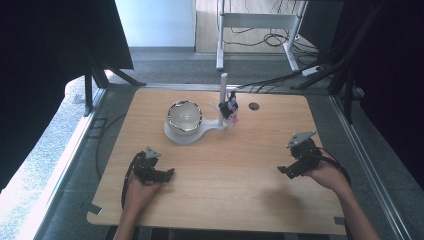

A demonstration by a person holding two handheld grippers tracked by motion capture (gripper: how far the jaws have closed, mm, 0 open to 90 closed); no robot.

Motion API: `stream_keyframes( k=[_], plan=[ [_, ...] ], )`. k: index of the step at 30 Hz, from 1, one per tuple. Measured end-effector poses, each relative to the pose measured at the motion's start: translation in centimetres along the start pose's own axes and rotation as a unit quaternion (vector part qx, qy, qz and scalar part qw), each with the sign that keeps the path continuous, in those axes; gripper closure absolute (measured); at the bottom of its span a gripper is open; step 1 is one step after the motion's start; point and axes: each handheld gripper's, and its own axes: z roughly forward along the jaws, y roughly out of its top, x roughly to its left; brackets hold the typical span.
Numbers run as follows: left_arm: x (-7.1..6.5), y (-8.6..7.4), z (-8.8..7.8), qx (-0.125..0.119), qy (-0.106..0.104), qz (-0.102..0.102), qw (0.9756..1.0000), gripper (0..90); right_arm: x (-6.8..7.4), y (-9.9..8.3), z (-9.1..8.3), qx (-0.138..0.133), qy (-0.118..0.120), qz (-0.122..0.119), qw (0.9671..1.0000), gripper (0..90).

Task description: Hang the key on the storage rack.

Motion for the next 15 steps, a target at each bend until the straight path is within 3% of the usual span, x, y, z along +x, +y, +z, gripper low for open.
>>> stream_keyframes(
  k=[15],
  plan=[
    [0.0, 0.0, 0.0, 0.0, 0.0, 0.0, 1.0, 0.1, 1.4, -3.7, 4.6, -0.04, -0.005, 0.046, 0.9981, 1.5]
  ],
)
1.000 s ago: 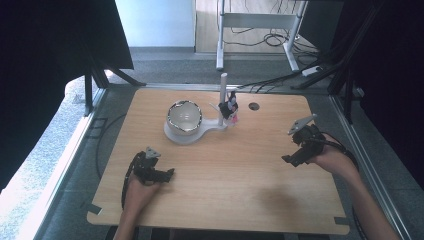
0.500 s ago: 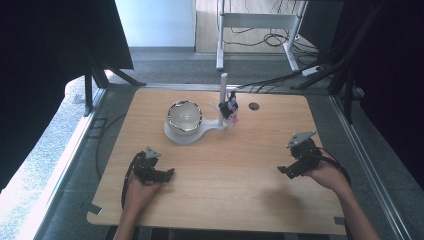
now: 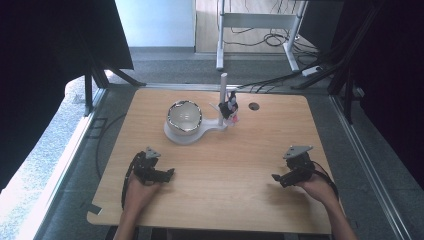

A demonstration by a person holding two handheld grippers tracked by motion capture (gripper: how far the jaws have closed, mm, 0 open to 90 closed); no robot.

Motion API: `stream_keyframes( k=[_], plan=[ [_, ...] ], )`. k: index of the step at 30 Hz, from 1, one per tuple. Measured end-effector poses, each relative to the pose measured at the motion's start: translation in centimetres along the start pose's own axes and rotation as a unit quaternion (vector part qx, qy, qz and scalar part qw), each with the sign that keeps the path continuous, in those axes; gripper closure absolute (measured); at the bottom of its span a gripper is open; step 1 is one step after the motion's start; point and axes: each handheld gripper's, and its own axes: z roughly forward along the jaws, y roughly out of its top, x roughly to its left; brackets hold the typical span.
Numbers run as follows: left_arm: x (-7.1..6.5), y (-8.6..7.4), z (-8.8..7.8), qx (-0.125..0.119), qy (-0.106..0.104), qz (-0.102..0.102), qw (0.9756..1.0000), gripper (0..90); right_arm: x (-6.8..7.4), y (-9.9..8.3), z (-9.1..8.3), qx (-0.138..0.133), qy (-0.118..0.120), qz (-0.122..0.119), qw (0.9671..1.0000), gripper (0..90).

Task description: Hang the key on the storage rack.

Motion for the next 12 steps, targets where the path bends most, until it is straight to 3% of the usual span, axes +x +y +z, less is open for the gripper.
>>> stream_keyframes(
  k=[6, 9, 12],
  plan=[
    [0.0, 0.0, 0.0, 0.0, 0.0, 0.0, 1.0, 0.1, 0.4, -1.8, 1.7, -0.026, -0.004, 0.032, 0.9991, 0.6],
    [0.0, 0.0, 0.0, 0.0, 0.0, 0.0, 1.0, 0.1, 0.3, -2.7, 2.3, -0.057, 0.014, 0.077, 0.9954, 0.0],
    [0.0, 0.0, 0.0, 0.0, 0.0, 0.0, 1.0, 0.2, 0.3, -2.8, 2.2, -0.056, 0.008, 0.084, 0.9949, 0.0]
  ],
)
